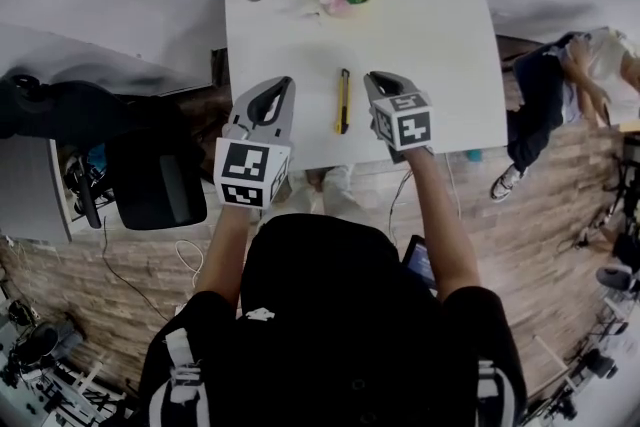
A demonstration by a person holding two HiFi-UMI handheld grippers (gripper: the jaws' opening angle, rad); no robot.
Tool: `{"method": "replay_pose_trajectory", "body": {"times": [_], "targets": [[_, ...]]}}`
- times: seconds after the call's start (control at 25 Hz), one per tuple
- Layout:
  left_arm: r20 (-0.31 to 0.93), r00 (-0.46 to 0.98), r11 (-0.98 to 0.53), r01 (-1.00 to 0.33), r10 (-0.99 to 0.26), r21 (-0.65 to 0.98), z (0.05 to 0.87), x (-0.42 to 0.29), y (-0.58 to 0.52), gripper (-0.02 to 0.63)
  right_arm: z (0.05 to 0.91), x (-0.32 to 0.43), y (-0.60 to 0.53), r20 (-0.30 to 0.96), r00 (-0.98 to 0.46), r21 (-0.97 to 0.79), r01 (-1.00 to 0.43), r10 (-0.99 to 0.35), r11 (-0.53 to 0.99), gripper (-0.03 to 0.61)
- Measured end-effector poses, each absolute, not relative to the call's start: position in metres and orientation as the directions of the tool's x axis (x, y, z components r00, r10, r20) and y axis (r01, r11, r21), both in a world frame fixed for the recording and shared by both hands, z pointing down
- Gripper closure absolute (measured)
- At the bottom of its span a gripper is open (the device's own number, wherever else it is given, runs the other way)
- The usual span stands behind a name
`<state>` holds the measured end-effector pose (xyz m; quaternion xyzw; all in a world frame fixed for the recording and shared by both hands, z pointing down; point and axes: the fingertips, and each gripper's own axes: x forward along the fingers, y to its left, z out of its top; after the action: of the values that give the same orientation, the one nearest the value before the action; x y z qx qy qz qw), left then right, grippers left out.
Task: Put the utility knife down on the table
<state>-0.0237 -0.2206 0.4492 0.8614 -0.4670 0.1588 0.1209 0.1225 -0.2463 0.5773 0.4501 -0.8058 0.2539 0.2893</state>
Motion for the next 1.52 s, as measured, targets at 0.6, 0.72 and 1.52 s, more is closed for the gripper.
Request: {"method": "replay_pose_trajectory", "body": {"times": [0.6,0.72,1.52], "targets": [[0.23,0.511,-0.523,-0.852,-0.828,0.011,0.376,-0.029,-0.234,0.594,0.424,0.111,-0.263,0.406,-0.46,-0.044,-0.873,-0.79,0.486,0.545],[0.2,0.511,-0.522,-0.853,-0.836,-0.005,0.36,-0.031,-0.235,0.594,0.393,0.108,-0.261,0.341,-0.473,-0.024,-0.868,-0.812,0.496,0.545],[0.017,0.512,-0.511,-0.852,-0.859,-0.116,0.269,-0.041,-0.223,0.594,0.266,0.099,-0.24,0.096,-0.486,0.101,-0.864,-0.869,0.494,0.545]]}}
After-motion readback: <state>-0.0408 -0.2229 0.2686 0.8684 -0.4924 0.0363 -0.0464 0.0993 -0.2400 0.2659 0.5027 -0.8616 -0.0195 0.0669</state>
